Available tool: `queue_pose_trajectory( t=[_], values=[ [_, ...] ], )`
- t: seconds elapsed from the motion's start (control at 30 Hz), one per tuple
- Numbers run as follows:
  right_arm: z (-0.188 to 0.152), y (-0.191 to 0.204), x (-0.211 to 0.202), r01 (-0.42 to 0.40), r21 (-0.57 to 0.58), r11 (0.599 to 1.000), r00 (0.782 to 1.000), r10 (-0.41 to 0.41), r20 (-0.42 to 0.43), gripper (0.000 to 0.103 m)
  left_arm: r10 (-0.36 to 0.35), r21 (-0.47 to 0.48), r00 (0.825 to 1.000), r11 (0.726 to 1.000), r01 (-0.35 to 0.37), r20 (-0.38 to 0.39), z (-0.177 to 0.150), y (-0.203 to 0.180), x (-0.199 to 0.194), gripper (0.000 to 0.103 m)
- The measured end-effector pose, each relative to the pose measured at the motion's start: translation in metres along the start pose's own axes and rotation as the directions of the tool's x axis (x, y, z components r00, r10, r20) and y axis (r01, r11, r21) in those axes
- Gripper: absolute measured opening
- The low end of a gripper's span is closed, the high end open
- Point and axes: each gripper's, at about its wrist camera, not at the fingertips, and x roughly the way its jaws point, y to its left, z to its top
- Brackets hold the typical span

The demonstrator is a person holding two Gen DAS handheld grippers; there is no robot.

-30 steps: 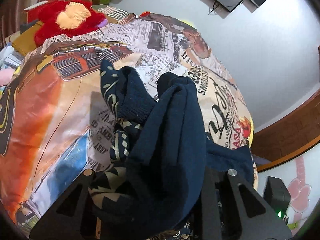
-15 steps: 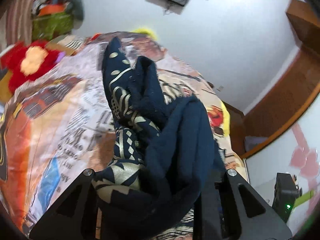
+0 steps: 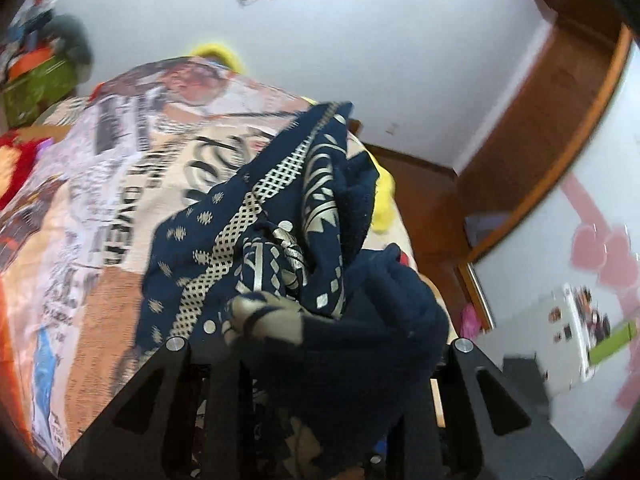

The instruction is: Fold large clothes

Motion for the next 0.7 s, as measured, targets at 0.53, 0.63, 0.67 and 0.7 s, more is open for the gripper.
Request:
queue_pose_trajectory(
  t=[0.53,0.63,0.67,0.7],
  values=[
    [-0.007,-0.077,-0.089,0.111,0.159,0.981,0.979,-0.135,0.155,0.01,0.015,0.297,0.951,0.951,0.082,-0.31,-0.087,-0.038,0.044,0.033],
    [-0.012,-0.08,-0.1,0.113,0.169,0.979,0.977,-0.141,0.163,0.01,-0.019,0.269,0.943,0.956,0.115,-0.333,-0.086,-0.034,0.031,0.05],
    [-0.012,-0.084,-0.101,0.113,0.169,0.979,0.976,-0.141,0.165,0.01,-0.038,0.253,0.94,0.959,0.13,-0.339,-0.084,-0.032,0.025,0.054],
    [-0.017,-0.083,-0.106,0.112,0.166,0.98,0.976,-0.14,0.169,0.01,-0.063,0.235,0.938,0.96,0.149,-0.34,-0.081,-0.031,0.015,0.056]
  ],
)
